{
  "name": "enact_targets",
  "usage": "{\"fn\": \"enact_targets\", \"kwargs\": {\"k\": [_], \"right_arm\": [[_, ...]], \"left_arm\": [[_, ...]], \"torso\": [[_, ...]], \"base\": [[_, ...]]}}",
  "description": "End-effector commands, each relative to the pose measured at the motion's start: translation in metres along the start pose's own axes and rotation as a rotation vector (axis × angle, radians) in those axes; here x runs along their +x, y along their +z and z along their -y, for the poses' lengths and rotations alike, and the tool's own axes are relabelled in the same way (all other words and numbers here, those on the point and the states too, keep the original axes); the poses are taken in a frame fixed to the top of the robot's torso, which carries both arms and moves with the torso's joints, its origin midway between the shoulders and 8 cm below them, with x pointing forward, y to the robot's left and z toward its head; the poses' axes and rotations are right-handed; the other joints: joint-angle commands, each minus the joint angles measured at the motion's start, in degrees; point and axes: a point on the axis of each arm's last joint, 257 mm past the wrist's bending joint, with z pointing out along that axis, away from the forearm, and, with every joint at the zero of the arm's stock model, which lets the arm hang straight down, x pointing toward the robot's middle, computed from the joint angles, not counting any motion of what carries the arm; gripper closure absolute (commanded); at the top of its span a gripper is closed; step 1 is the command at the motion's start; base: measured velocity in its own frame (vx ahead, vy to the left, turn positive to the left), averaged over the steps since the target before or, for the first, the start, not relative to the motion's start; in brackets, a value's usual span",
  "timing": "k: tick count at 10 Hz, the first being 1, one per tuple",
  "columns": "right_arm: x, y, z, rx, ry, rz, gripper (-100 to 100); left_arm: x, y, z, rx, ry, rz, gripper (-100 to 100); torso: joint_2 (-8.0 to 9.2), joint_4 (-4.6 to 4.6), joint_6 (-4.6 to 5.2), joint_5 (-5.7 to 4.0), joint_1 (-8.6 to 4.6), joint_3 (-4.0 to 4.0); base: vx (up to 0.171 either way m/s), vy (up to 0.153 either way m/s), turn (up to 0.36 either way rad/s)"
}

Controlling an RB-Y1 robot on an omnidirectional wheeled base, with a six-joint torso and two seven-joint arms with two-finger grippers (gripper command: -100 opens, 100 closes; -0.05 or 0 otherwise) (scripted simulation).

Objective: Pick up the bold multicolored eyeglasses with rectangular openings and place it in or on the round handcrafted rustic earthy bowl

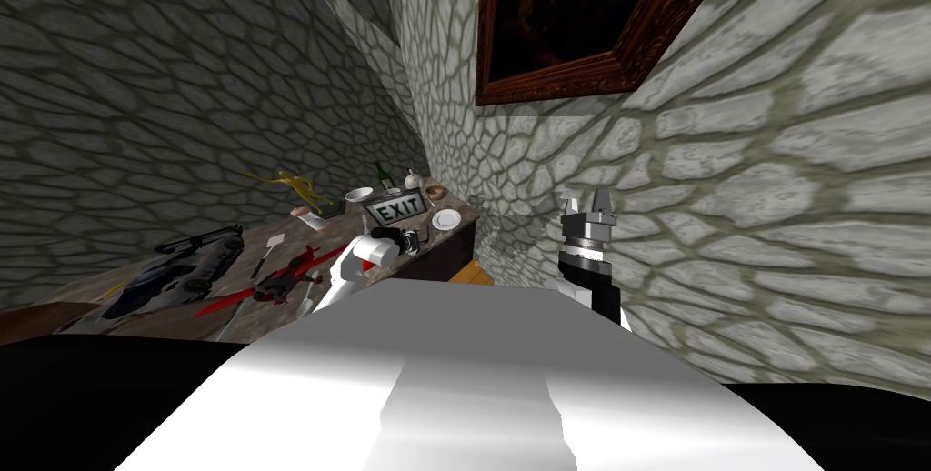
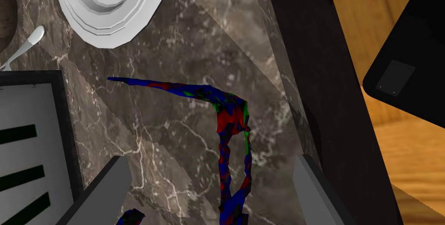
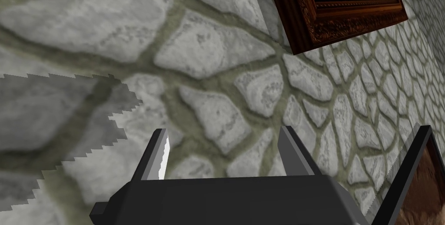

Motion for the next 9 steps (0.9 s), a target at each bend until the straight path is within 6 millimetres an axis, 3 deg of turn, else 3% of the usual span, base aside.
{"fn": "enact_targets", "kwargs": {"k": [1, 2, 6, 7, 8, 9], "right_arm": [[0.000, 0.000, 0.000, 0.000, 0.000, 0.000, 0], [0.000, 0.000, 0.000, 0.000, 0.000, 0.000, 0], [0.000, 0.000, 0.000, 0.000, 0.000, 0.000, 0], [0.000, 0.000, 0.000, 0.000, 0.000, 0.000, 0], [0.000, 0.000, 0.000, 0.000, 0.000, 0.000, 0], [0.000, 0.000, 0.000, 0.000, 0.000, 0.000, 0]], "left_arm": [[0.000, 0.000, 0.000, 0.000, 0.000, 0.000, -100], [0.000, 0.001, 0.000, 0.001, 0.001, -0.001, 100], [0.001, 0.000, 0.000, 0.001, 0.002, -0.002, 100], [0.001, 0.000, 0.000, 0.001, 0.002, -0.002, 0], [0.002, -0.006, 0.000, 0.000, 0.003, -0.002, 100], [0.004, -0.010, 0.000, -0.001, 0.004, -0.003, 100]], "torso": [[0.00, 0.00, 0.00, 0.00, 0.00, 0.00], [0.02, 0.00, -0.01, 0.00, 0.01, 0.01], [0.01, 0.00, -0.05, 0.00, 0.03, 0.01], [0.02, 0.00, -0.05, 0.00, 0.03, 0.01], [0.02, 0.00, -0.04, 0.00, 0.03, 0.01], [0.05, 0.01, -0.06, -0.01, 0.03, 0.03]], "base": [[0.000, 0.000, 0.000], [0.000, 0.000, 0.000], [0.000, 0.000, 0.000], [0.000, 0.000, 0.000], [-0.004, 0.004, 0.033], [-0.009, 0.007, 0.032]]}}
